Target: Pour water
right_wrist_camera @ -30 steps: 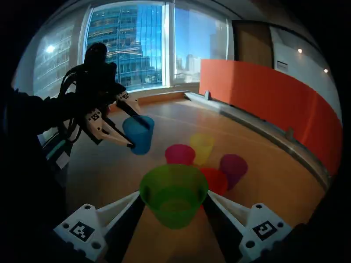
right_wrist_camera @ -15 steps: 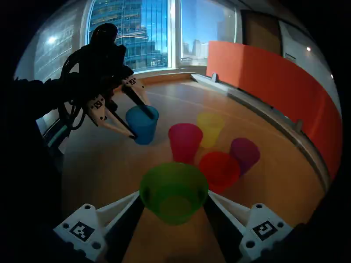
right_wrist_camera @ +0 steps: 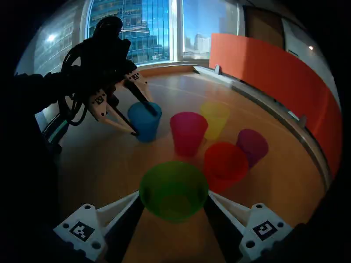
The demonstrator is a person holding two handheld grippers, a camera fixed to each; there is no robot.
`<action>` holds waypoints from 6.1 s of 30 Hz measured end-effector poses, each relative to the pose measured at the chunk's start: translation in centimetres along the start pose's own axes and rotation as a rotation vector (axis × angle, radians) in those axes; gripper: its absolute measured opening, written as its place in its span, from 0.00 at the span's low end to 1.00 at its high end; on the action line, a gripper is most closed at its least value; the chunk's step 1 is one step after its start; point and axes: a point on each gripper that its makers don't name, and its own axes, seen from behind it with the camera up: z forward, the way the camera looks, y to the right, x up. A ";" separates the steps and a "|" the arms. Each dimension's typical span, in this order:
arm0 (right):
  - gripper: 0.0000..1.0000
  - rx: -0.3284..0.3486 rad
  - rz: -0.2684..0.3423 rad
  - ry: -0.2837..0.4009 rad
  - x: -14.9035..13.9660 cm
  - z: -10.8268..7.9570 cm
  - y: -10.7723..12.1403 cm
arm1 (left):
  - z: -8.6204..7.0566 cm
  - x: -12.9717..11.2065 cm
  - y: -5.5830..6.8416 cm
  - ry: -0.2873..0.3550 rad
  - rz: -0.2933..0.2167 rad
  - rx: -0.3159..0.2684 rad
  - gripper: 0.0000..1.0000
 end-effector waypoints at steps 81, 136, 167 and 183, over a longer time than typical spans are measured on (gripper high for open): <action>1.00 -0.286 0.136 0.244 -2.5 -9.7 0.1 | -11.4 -3.1 -0.3 0.207 -0.122 0.328 0.86; 0.99 -1.064 0.402 0.833 2.1 -24.1 12.7 | -21.5 2.4 -11.0 0.730 -0.425 0.948 0.86; 0.99 -1.111 0.440 0.716 0.9 -23.6 13.4 | -15.8 -0.3 -10.8 0.704 -0.454 0.930 0.86; 0.99 -1.097 0.432 0.704 1.7 -22.7 13.3 | -14.3 -1.8 -10.5 0.676 -0.462 0.908 0.86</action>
